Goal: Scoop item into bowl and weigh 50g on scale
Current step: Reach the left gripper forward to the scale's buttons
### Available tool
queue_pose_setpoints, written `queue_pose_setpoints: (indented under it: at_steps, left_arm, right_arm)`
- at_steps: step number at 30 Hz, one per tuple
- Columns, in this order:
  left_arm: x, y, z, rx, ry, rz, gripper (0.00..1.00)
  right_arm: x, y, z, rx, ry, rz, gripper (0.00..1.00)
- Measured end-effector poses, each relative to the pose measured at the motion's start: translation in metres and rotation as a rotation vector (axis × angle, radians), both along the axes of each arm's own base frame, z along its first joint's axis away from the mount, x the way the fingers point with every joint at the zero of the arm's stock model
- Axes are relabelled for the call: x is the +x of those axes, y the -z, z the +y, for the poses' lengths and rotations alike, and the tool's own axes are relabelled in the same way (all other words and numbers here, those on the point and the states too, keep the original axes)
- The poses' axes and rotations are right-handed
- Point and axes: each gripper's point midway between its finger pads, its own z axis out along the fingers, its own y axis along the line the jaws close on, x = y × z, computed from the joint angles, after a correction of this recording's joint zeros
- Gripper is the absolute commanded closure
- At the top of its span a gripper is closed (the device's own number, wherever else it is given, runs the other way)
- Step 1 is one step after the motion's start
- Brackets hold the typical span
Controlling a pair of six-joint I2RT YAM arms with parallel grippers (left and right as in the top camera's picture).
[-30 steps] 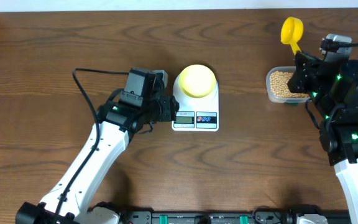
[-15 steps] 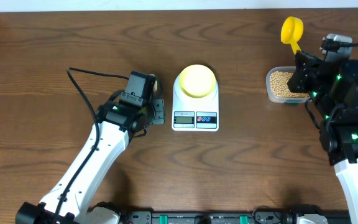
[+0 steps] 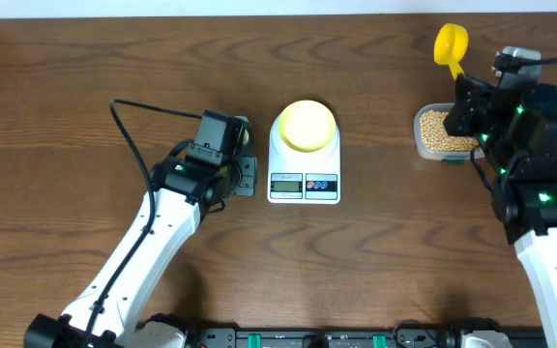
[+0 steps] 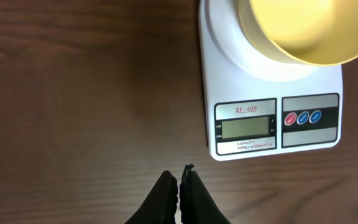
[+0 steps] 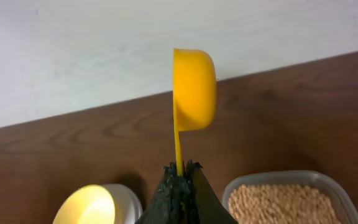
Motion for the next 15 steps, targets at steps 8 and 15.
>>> queue_pose_setpoints:
  at_steps: [8,15]
  left_arm:
    - [0.000,-0.005,-0.024,-0.013,0.126,-0.043,0.93]
    - [0.002,-0.018,-0.059,-0.110,0.204,-0.100,0.93]
  right_arm:
    - [0.003,-0.001,0.000,0.000,0.000,-0.010,0.99]
    - [0.001,0.003,0.003,0.007,-0.019,0.010,0.99]
